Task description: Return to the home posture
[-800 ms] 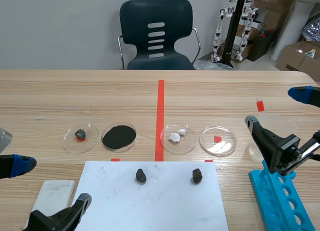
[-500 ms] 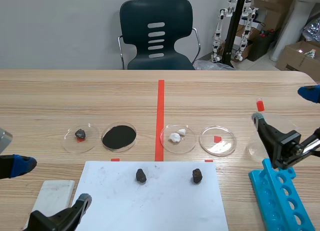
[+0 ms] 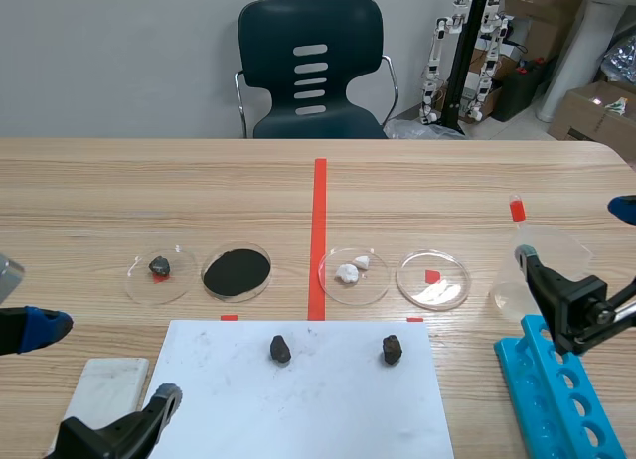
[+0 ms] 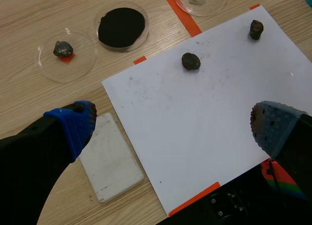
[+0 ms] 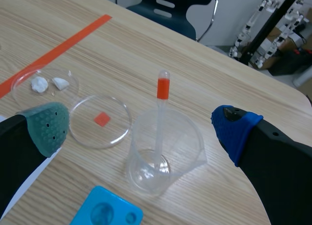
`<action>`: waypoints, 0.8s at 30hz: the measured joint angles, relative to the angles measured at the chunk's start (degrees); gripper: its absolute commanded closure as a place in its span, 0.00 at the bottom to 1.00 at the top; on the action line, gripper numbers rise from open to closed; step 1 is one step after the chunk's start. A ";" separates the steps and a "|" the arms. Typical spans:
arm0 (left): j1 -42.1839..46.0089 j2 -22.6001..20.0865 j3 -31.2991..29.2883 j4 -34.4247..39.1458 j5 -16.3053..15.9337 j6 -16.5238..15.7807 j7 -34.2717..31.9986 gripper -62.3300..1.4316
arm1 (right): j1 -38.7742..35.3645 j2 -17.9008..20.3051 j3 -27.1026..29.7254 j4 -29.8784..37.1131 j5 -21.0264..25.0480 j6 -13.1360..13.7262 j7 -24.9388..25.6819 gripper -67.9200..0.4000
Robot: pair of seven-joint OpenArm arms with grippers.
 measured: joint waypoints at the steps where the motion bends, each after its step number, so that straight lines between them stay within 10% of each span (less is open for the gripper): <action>1: 0.00 0.00 0.00 0.00 0.00 0.00 0.00 0.00 | -0.94 0.00 0.66 1.25 0.66 0.00 -0.96 0.10; 24: 0.00 0.00 0.00 0.00 0.00 0.00 0.00 0.00 | -24.65 -3.04 1.90 26.58 0.33 0.92 -3.26 0.10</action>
